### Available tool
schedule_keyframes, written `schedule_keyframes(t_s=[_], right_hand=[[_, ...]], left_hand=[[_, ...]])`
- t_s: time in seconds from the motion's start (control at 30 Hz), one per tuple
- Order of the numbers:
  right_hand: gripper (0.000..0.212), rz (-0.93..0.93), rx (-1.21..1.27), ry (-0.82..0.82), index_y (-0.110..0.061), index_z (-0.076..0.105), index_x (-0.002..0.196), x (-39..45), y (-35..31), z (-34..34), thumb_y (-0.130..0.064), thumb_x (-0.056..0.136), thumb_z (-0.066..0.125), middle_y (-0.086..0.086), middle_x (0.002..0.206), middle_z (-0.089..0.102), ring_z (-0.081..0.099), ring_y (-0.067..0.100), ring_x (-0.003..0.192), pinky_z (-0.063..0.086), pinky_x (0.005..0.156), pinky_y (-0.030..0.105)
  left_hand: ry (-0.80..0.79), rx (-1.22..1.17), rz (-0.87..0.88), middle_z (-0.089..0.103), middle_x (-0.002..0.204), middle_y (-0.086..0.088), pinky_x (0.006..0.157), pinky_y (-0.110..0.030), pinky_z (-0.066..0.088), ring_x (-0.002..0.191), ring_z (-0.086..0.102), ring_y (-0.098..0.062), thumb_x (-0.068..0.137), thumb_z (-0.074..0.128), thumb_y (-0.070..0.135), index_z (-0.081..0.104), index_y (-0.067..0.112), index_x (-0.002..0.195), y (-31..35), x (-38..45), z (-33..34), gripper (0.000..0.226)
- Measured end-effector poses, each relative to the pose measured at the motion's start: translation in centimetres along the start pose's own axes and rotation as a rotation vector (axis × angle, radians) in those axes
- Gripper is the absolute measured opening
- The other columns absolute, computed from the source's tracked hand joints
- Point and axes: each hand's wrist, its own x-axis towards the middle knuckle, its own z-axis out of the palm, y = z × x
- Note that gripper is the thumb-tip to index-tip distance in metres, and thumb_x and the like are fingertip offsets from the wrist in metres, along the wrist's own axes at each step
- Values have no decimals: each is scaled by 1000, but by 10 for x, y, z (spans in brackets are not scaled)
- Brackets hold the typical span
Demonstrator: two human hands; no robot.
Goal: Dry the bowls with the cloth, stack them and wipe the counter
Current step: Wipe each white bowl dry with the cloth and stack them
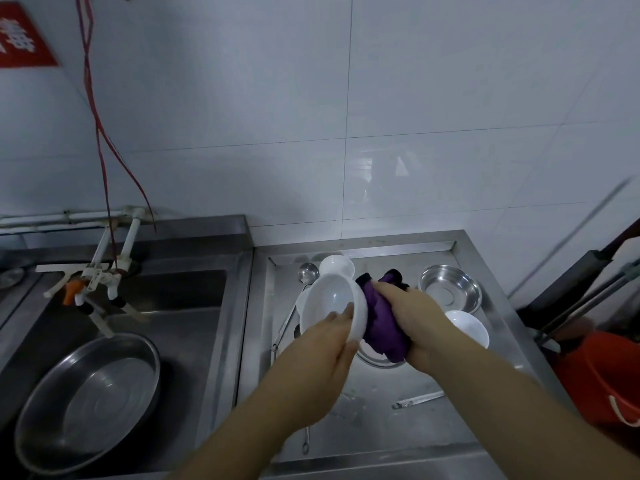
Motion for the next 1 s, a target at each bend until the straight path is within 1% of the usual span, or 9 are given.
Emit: schedule_keyframes(t_s=[0.1,0.2,0.3,0.4,0.5,0.6,0.73,0.8,1.0], right_hand=[[57,5,44,-110,-8,77,110,-3,2,-10,-53,76,88,15,101,81,79,34,92,62,90,54],[74,-70,-75,-166,-7,76,108,-6,5,-18,-50,52,99,19,102,79,78,37,92,61,88,56],[52,-93,-74,-150,-6,77,102,-4,11,-29,-33,62,97,22,100,78,77,34,83,63,75,46],[26,-79,35,-169,-8,80,97,2,17,-42,-25,79,89,23,104,78,76,34,85,64,73,44],[31,-50,153,-141,-3,75,113,8,26,-56,-20,87,81,23,103,77,75,32,77,60,59,39],[37,-9,215,-86,-5,71,120,17,34,-79,-21,88,79,18,105,79,76,28,76,59,56,35],[44,17,215,-70,-8,72,120,28,40,-114,-23,80,82,18,108,79,76,29,78,59,60,36],[39,27,202,-55,-9,73,118,33,43,-132,-21,83,82,19,104,78,72,31,75,56,58,37],[32,16,188,114,0,71,113,57,49,-191,-9,85,83,21,93,76,71,32,72,55,56,36]], left_hand=[[-59,163,24,44,161,8,120,-36,37,149,38,-12,113,35,40,16,33,165,1,5,4,56],[-127,267,48,37,167,8,123,-42,34,156,28,-14,113,35,39,15,29,166,1,13,10,57],[-155,286,58,33,170,12,126,-43,27,158,26,-15,113,35,40,19,31,166,1,21,18,56],[-51,303,138,41,164,15,129,-38,14,156,28,-11,111,28,48,33,37,159,5,26,28,50],[208,123,108,49,152,16,127,-36,20,148,33,-7,107,30,54,44,39,149,6,32,36,46],[375,-169,-148,46,138,18,101,-27,49,123,52,-5,107,43,49,43,37,146,0,47,47,41],[146,-712,-436,73,120,5,86,-34,64,102,73,-14,110,47,41,65,34,128,0,69,70,26],[132,-927,-521,79,110,4,76,-28,64,98,77,-16,110,52,33,73,36,115,6,79,84,22],[55,-1096,-709,81,98,5,70,-30,64,89,79,-16,105,61,22,83,39,95,31,121,122,30]])
